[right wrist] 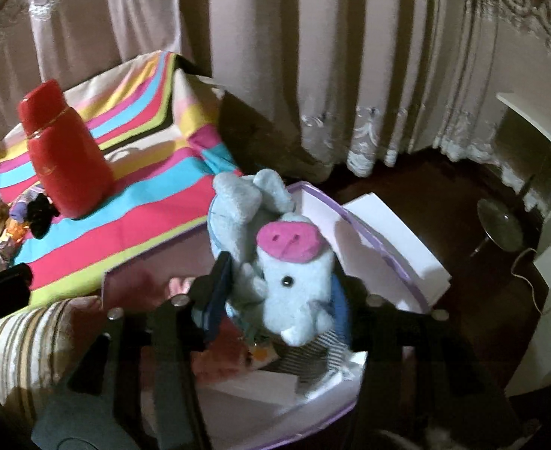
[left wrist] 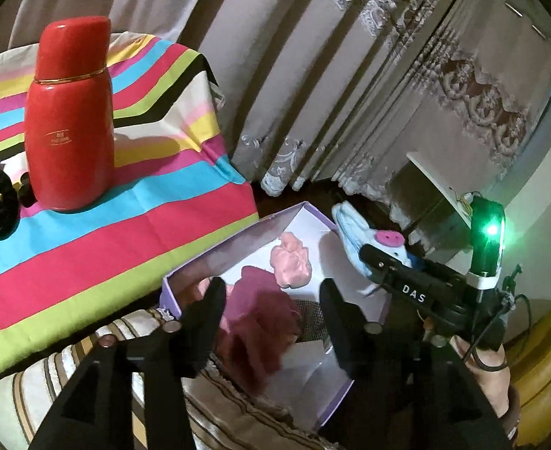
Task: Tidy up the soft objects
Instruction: 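Carry both items to the white box and open both tools inside it, then move both open tools back over the remaining soft items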
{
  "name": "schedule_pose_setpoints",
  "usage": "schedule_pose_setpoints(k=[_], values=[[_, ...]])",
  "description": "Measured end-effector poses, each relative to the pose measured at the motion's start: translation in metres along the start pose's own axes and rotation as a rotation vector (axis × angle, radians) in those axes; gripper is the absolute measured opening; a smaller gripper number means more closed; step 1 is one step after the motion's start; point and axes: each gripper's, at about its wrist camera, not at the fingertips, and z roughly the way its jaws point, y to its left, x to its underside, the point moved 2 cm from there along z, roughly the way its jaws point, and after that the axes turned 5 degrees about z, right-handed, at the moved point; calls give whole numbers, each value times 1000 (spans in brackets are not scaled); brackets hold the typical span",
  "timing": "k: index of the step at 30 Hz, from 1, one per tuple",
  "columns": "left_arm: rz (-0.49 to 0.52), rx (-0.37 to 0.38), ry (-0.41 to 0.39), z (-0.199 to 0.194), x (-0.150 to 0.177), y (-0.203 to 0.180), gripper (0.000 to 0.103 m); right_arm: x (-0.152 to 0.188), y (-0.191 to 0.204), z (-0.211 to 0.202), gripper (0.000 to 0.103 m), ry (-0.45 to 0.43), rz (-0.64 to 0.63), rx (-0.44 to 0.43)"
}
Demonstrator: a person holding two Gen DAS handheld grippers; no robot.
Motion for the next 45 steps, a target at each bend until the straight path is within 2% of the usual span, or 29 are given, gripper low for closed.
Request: schedule_pose_setpoints(k=[2, 8, 14, 19, 27, 30, 36, 45], values=[[-12, -1, -5, -4, -1, 4, 56, 0, -7, 1, 70, 4, 22, 18], [-35, -26, -29, -11, -3, 17, 56, -1, -6, -5, 71, 3, 22, 3], [-77, -87, -75, -30, -9, 44, 56, -1, 12, -9, 74, 3, -18, -29], [-96, -187, -142, -54, -16, 73, 56, 0, 33, -14, 74, 3, -48, -75], [-134, -420, -244, -106, -21, 136, 56, 6, 80, -24, 74, 5, -119, -150], [-189, -496, -278, -131, -17, 172, 56, 9, 98, -24, 74, 16, -149, -175], [-338, -603, -325, -172, 0, 237, 56, 14, 133, -25, 74, 30, -216, -210], [-480, -723, -345, -203, 30, 295, 56, 15, 197, -30, 74, 42, -323, -292]])
